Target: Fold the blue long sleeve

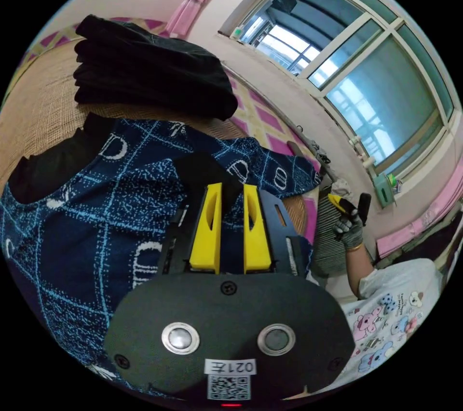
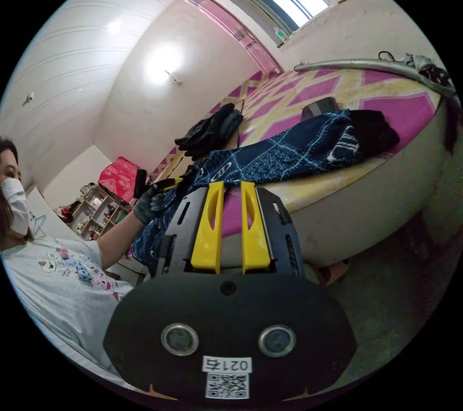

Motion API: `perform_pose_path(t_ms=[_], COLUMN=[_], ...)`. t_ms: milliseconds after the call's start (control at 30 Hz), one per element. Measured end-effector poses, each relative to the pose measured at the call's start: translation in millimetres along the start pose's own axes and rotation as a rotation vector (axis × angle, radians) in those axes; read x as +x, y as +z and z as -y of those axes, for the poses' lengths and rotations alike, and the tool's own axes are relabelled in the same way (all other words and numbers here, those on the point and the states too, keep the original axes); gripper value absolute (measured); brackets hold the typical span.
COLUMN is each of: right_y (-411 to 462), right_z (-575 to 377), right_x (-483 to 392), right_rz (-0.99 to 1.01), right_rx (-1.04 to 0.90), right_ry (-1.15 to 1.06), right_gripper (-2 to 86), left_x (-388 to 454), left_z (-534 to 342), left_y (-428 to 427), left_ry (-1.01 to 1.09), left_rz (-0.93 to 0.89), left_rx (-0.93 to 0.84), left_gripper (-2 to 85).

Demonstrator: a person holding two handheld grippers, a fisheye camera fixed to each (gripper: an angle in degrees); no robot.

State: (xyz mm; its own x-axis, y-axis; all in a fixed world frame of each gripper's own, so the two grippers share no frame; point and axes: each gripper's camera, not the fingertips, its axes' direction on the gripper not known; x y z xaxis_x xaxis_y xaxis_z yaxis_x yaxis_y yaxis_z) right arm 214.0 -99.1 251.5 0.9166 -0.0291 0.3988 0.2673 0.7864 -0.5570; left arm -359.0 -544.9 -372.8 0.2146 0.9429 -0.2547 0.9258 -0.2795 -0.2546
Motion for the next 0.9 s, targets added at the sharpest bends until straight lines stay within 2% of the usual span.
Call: perform_pose_path(t_ms=[100,167,300,467,800,900], right_y=[-13,-25,-48,-50,-11,8], right_z=[8,13,23,31,25,29], right_x=[14,27,64,105,129,126], right_rz=[-0.094,-0.169,-0.28,-0.25,-0.136,-0.134], right_rx=[0.049,0.112,0.236,0.276,0.318,0.279], right_ry=[0.047,0.121,0.309,0.463,0.66,0.666], right_gripper=[8.2,9.3,11.0,11.5,9.8,3.3], left_x=[-10,-24,-32,-37,-32,-35], left_z=[-10,-15,-17,-34,-85,-99], left_y=[3,21,26,8,-69,-92], left_ry=[0.015,-0.024,-0.031,0.015,0.071,0.064], left_rz=[0.004,0.027,-0.021,-0.153,-0.147,-0.171], left_rx=[-0.01,-0.105,-0.064,0.049,0.137,0.157], left_gripper=[5.5,3.7,2.2,-0.4,-1.0,-1.0])
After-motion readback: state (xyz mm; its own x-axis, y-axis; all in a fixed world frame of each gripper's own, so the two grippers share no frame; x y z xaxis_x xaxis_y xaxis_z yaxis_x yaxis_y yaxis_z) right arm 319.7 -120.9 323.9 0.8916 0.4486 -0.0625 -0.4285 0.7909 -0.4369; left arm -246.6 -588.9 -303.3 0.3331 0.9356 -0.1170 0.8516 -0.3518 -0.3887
